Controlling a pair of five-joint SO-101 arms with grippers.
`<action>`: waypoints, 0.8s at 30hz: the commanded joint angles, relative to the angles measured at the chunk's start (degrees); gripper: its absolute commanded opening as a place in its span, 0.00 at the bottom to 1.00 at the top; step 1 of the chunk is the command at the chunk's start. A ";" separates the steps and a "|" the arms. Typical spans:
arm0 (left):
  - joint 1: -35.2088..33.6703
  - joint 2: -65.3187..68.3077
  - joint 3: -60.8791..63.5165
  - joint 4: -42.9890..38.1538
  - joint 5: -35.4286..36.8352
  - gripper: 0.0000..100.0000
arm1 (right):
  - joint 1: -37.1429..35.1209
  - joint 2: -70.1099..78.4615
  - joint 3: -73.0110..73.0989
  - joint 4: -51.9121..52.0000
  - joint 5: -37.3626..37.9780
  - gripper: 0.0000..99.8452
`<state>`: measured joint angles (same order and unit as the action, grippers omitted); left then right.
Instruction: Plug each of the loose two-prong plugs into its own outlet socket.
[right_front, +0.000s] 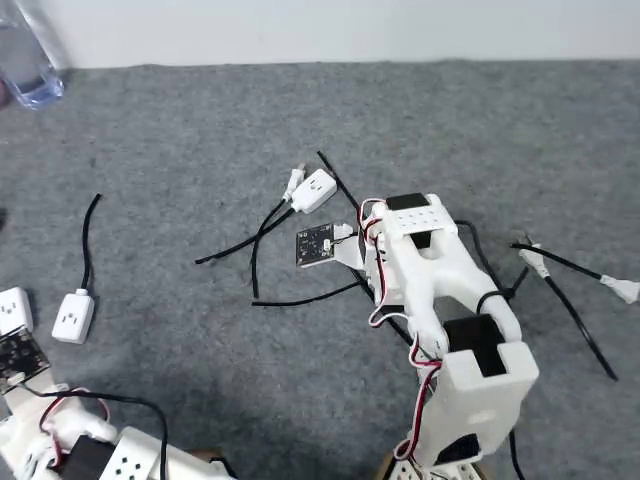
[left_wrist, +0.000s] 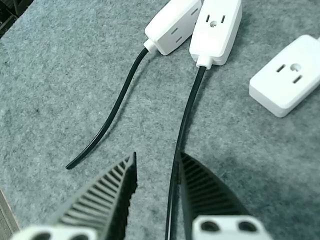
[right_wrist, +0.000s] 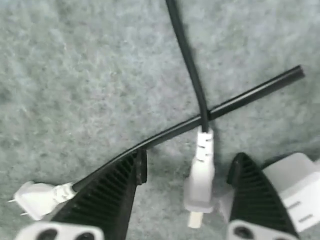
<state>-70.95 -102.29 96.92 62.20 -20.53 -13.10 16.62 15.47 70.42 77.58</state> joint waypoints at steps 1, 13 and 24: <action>0.26 0.26 -0.40 0.44 -0.26 0.12 | 1.89 0.84 -2.73 -0.40 0.53 0.02; 0.26 0.26 -0.40 0.44 -0.26 0.12 | 3.65 0.48 -3.16 0.22 0.26 0.01; 0.26 0.26 -0.40 0.44 -0.26 0.12 | 4.70 -19.30 -3.16 11.82 0.44 0.01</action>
<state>-70.95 -102.29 96.92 62.20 -20.53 -10.11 4.84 13.98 78.95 77.49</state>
